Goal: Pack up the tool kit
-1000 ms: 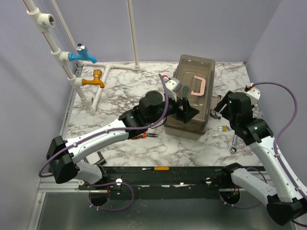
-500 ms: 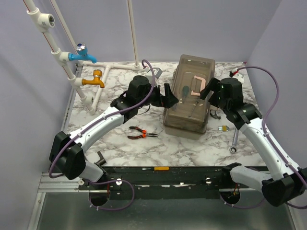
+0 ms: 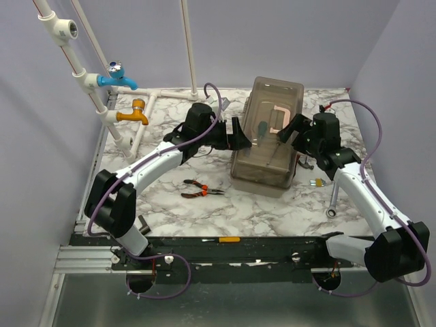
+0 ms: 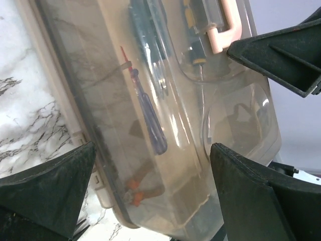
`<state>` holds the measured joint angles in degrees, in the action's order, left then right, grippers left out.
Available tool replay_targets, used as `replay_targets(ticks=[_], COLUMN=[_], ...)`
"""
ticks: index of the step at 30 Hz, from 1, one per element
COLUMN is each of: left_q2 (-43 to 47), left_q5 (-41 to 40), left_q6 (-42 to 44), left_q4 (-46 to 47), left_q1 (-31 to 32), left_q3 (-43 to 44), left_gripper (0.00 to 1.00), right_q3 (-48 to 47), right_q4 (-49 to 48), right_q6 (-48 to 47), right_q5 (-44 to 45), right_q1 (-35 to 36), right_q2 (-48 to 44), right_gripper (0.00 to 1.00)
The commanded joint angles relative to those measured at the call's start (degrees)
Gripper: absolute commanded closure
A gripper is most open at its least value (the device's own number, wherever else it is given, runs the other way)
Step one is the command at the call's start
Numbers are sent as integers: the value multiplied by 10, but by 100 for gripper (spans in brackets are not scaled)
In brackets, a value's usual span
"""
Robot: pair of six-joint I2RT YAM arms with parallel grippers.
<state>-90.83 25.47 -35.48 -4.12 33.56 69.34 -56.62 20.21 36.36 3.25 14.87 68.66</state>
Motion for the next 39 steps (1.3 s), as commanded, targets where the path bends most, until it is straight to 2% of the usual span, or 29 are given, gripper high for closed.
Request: replay_targets(ticks=[1, 5, 15, 21, 27, 33, 39], left_q2=[-19, 13, 73, 110, 128, 111, 37], left_q5=[37, 20, -40, -84, -126, -134, -124], left_q6=[-5, -5, 25, 45, 69, 94, 108], left_q4=[12, 33, 3, -9, -40, -65, -118], left_q1=[-7, -22, -43, -44, -45, -45, -45], left_q3=[3, -30, -46, -52, -27, 22, 119], left_gripper=[1, 2, 2, 2, 1, 1, 1], right_q3=[48, 59, 53, 4, -31, -26, 43], right_q4=[-65, -77, -83, 3, 66, 113, 97], right_q6=[28, 48, 78, 35, 12, 16, 48], right_q5=[-143, -148, -118, -14, 39, 154, 175], right_q1=[11, 29, 106, 105, 77, 36, -29], right_q2=[24, 28, 22, -13, -50, -83, -96], right_gripper=[9, 10, 10, 6, 5, 6, 16])
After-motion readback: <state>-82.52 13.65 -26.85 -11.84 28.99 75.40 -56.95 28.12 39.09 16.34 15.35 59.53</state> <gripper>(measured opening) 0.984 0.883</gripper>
